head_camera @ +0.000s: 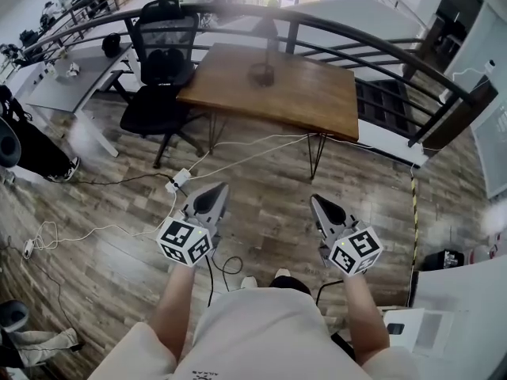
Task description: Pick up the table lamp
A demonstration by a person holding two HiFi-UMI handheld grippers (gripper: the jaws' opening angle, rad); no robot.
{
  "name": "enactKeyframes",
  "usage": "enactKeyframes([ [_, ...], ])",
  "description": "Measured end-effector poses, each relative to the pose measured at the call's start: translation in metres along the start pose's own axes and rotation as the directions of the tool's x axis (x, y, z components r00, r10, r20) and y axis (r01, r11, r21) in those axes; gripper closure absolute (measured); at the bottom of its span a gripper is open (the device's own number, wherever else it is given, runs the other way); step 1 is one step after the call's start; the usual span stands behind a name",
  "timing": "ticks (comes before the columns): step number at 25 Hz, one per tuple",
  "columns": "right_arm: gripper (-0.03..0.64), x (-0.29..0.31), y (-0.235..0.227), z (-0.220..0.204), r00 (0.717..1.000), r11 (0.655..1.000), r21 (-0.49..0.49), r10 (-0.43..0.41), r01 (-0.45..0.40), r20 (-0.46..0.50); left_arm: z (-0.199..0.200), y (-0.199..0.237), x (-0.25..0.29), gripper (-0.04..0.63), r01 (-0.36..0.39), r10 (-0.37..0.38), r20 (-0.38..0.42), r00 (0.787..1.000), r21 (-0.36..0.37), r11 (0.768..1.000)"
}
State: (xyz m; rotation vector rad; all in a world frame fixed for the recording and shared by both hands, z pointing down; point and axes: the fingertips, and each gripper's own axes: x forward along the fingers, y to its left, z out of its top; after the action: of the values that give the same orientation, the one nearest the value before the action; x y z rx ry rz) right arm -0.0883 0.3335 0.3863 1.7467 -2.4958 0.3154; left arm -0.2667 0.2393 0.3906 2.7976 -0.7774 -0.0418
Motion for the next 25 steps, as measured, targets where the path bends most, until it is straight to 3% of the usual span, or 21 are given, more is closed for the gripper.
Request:
enactKeyframes([
  [11, 0.601, 0.013, -0.010, -0.002, 0.999, 0.998, 0.023, 0.053, -0.053, -0.006, -0.006, 0.004, 0.011, 0.591, 0.000, 0.000, -0.007, 1.000, 0.005, 1.000],
  [25, 0.601, 0.075, -0.115, 0.019, 0.998, 0.999, 0.004, 0.046, -0.046, 0.035, 0.001, 0.039, 0.114, 0.591, -0.031, 0.031, -0.005, 1.000, 0.029, 0.999],
])
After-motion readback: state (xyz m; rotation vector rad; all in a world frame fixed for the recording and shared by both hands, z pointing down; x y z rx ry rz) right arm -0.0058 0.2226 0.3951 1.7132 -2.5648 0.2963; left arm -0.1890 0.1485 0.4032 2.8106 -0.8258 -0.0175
